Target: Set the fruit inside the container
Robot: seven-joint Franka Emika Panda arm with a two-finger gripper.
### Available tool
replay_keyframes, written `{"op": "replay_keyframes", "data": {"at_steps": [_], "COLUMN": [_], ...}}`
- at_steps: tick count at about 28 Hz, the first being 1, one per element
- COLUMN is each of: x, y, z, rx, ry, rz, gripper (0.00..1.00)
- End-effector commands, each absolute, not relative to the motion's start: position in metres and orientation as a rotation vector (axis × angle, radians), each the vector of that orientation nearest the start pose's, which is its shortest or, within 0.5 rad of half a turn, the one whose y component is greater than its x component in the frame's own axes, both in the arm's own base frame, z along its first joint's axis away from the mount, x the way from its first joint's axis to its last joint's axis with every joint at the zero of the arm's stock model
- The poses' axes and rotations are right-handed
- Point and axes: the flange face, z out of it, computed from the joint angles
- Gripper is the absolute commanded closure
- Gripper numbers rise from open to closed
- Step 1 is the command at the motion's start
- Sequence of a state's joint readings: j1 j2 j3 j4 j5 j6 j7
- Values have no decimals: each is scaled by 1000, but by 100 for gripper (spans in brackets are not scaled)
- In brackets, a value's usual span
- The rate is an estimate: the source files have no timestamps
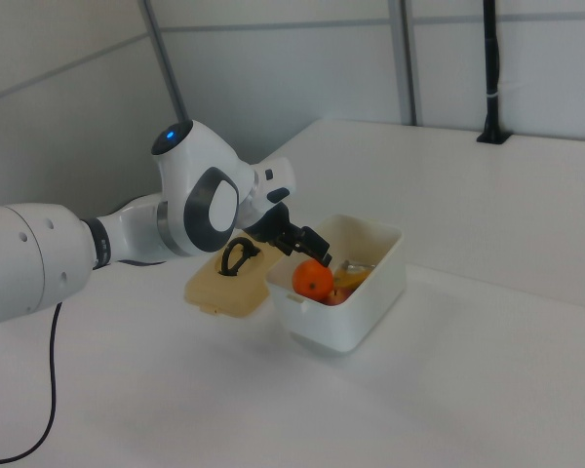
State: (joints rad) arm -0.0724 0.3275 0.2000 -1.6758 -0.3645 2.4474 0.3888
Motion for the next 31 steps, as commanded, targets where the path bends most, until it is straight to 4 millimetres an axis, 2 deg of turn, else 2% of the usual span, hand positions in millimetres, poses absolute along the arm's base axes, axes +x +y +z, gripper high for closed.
{"op": "replay_keyframes", "data": {"at_steps": [1, 7, 8, 13, 14, 16, 18, 20, 24, 31], "x": [678, 653, 644, 619, 609, 602, 596, 587, 574, 572], "y": [70, 63, 62, 63, 61, 59, 56, 52, 32, 16], "z": [483, 498, 500, 502, 507, 511, 517, 533, 558, 569], "rx": [-3138, -3283, -3314, -3351, -3362, -3362, -3335, -3274, -3200, -3166], "ry": [190, 213, 179, 41, -14, -57, -61, -47, -84, -121], "rz": [-839, -571, -466, -162, -77, -11, 31, 39, 26, -18], "gripper": [0, 0, 0, 0, 0, 0, 0, 0, 0, 0]}}
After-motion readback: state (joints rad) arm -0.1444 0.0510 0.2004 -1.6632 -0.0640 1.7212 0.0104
